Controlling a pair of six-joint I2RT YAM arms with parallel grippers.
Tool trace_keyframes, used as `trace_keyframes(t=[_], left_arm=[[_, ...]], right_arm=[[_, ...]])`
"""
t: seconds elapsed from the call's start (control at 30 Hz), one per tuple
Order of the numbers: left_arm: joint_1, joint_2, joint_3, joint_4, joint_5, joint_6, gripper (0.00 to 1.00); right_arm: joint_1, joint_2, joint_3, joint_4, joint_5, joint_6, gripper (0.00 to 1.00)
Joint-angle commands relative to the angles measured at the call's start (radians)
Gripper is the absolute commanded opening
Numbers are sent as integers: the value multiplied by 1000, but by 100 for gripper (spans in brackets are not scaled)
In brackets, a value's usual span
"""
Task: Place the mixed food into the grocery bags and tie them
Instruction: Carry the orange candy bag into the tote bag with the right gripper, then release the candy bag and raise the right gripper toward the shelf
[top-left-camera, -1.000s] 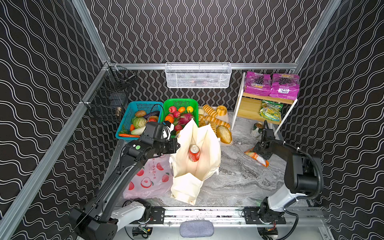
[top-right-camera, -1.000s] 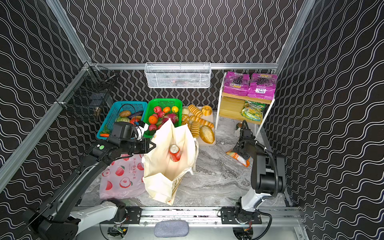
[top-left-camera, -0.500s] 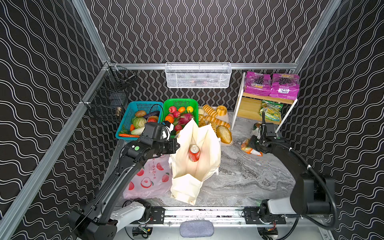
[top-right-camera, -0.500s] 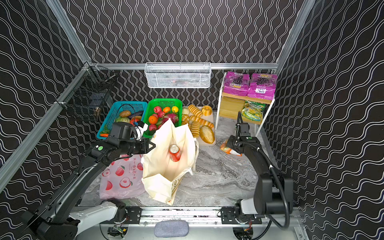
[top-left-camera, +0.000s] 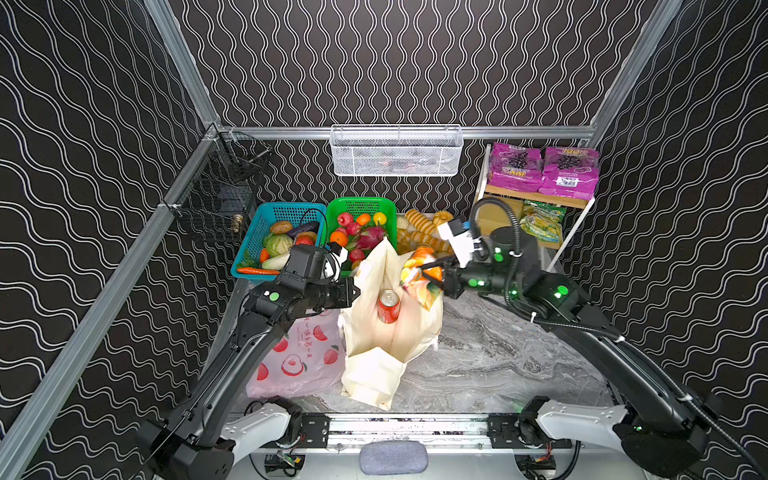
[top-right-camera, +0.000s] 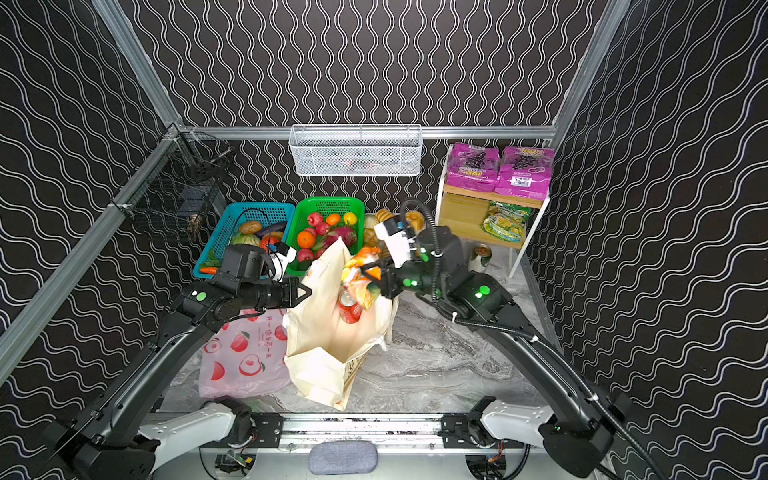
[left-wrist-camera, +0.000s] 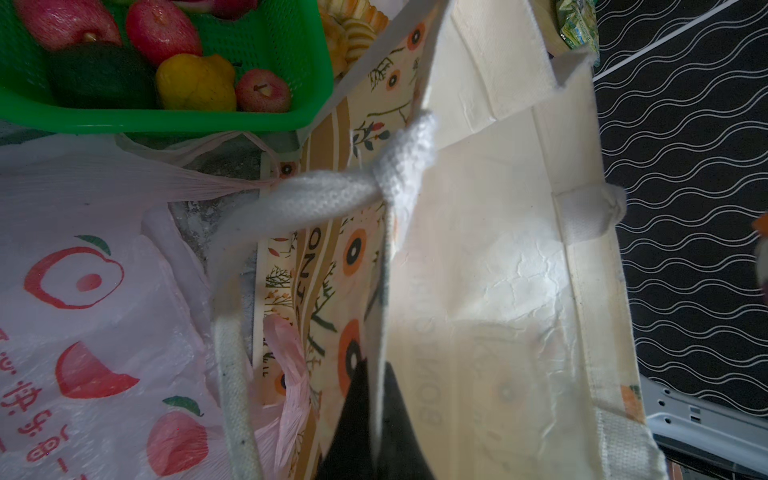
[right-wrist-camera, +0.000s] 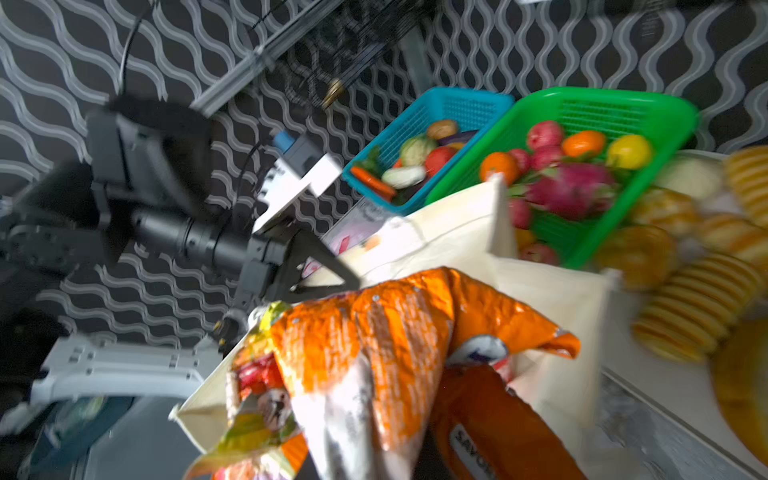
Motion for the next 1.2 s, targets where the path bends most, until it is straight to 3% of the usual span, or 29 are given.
trace_keyframes(t=[0.0, 0.17, 0.4, 0.47, 0.63, 0.7, 0.73, 0.83, 0.97, 1.17], left_arm=[[2, -11, 12, 28, 11, -14, 0], [2, -31, 9, 41, 18, -39, 0], [2, -34, 10, 39, 0, -52, 0], [2, -37, 14, 36, -10, -52, 0], [2, -45, 12, 33, -28, -56, 0], [1, -47, 9, 35, -31, -59, 0], [2, -47, 10, 36, -31, -58, 0], [3, -47, 7, 35, -38, -60, 0], [2, -43, 4, 46, -47, -67, 0], [1, -33, 16, 39, -51, -64, 0]], right_arm=[[81, 71, 33, -87, 31, -165, 3], [161, 218, 117, -217, 102, -256, 6], [238, 325, 134, -227, 6, -302, 18], [249, 349, 154, -258, 27, -307, 37], [248, 288, 145, -203, 118, -288, 63], [247, 221, 96, -125, 220, -265, 65], [241, 182, 71, -88, 321, -239, 73], [147, 83, 17, -5, 514, -165, 80], [-144, -18, -33, 55, 511, -8, 80], [-426, -41, -7, 39, 509, 62, 81]])
